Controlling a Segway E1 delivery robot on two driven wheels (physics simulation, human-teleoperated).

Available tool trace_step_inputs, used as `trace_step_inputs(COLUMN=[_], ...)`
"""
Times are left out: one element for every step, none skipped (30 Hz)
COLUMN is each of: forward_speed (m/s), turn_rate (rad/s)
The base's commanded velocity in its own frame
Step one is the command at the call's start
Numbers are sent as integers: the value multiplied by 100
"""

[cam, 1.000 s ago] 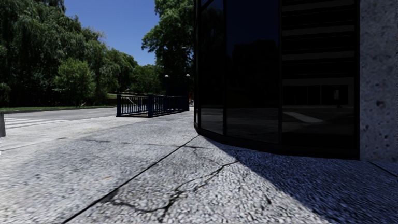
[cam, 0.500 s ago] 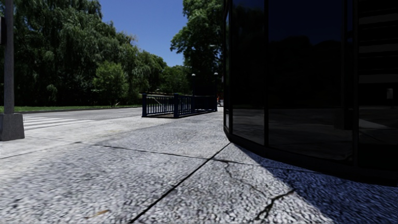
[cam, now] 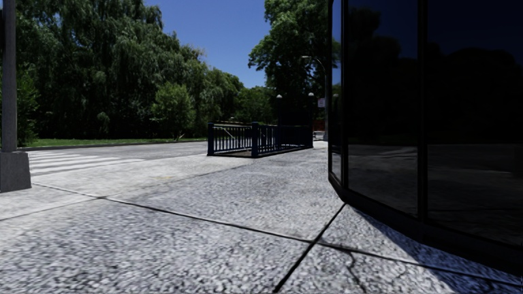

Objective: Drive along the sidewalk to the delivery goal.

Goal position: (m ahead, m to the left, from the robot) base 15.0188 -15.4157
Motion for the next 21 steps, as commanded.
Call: trace_step_inputs(forward_speed=[200,200,200,200,200,200,200,200,200,200,200,200,200,200,200,200,200,200,200,200,200], turn_rate=[0,0,0,0,0,0,0,0,0,0,0,0,0,0,0,0,0,0,0,0,0])
